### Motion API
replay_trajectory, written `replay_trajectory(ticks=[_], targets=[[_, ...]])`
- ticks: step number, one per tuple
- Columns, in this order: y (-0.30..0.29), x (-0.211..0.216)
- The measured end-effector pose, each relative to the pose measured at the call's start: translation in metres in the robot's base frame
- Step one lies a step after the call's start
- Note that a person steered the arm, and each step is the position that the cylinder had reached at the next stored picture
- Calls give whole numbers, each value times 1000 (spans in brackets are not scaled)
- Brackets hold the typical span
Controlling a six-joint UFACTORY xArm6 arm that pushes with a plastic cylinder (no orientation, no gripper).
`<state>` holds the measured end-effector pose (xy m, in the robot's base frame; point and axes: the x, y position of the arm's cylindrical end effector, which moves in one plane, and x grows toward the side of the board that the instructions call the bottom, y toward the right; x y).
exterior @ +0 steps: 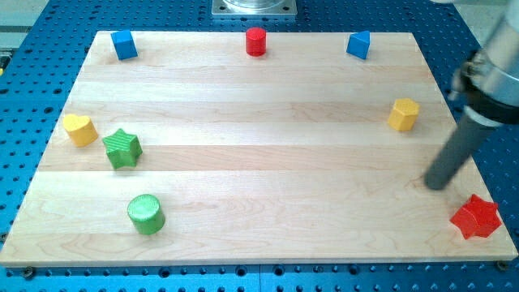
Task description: Place the green star at the bottom left of the board
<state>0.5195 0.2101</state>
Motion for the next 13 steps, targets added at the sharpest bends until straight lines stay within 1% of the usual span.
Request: replay_trajectory(ticks=[1,3,4,5,6,9,10,11,13], targets=[[-123,-10],[-357,-10],[-450,8],[-452,59],[-394,68],[-229,59],[-272,53],[-292,25],[-292,-11]])
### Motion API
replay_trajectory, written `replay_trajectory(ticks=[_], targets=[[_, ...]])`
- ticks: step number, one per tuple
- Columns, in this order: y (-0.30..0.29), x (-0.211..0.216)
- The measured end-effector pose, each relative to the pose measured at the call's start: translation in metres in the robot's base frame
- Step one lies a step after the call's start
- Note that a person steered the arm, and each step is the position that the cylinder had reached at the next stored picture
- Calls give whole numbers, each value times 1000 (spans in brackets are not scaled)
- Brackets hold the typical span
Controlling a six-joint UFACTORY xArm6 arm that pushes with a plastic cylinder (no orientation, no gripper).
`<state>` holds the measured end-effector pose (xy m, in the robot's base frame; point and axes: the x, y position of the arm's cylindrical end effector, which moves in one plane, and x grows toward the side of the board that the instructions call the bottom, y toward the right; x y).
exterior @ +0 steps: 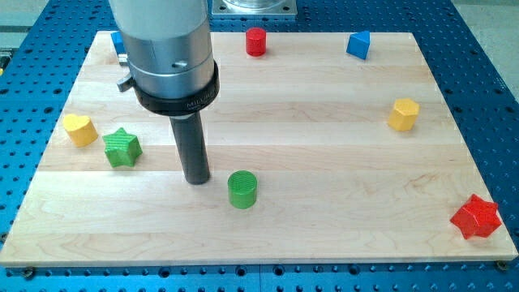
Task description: Place the green star at the bottom left of the board
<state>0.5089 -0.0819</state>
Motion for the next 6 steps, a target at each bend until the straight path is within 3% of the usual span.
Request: replay_trajectory(ticks=[1,3,6], targets=[[0,-12],[-73,-60],[-129,-70]])
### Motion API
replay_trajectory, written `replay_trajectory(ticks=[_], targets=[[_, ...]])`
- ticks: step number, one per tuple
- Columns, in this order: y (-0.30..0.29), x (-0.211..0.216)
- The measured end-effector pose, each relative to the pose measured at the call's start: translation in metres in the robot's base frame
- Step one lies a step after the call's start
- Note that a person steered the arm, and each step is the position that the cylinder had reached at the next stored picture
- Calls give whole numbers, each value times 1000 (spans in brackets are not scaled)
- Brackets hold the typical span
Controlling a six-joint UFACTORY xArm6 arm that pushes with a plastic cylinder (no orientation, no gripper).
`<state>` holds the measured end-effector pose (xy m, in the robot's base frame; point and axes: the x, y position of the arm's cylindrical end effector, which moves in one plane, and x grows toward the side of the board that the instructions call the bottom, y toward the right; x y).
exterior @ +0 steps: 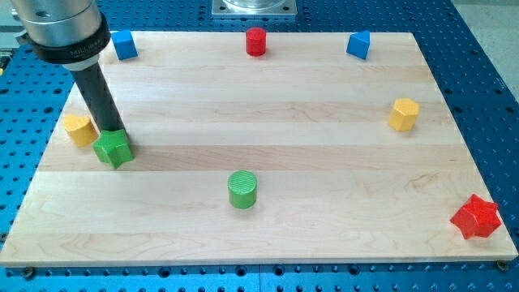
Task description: Place the green star at the bottom left of the board
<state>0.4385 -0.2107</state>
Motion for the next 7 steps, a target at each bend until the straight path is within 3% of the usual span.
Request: replay_trajectory(ticks=[3,7], targets=[[-65,9],[-67,13]])
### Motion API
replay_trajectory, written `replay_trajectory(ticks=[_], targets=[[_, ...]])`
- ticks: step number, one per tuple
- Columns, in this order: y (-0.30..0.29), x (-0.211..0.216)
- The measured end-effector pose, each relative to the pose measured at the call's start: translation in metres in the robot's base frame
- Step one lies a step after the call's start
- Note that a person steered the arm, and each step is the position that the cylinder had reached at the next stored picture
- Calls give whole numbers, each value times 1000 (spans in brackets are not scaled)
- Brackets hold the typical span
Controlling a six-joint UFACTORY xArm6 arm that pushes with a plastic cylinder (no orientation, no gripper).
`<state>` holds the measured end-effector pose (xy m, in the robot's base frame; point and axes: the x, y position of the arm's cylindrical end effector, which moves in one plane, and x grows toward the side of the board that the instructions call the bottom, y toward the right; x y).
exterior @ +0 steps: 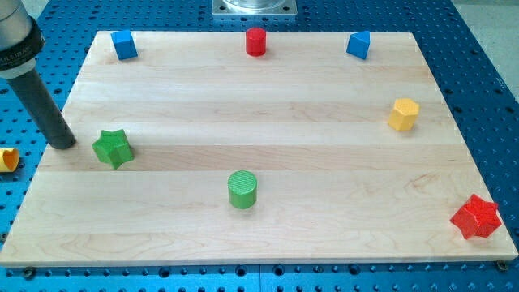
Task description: Place the green star at the bottom left of the board
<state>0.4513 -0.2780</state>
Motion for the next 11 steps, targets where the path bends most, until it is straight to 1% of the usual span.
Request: replay_trajectory(ticks=[1,4,6,7,8,9,10,11], targets=[[0,0],[24,-10],[74,-21],[63,7],[46,54],[37,78],[40,37],[42,5]])
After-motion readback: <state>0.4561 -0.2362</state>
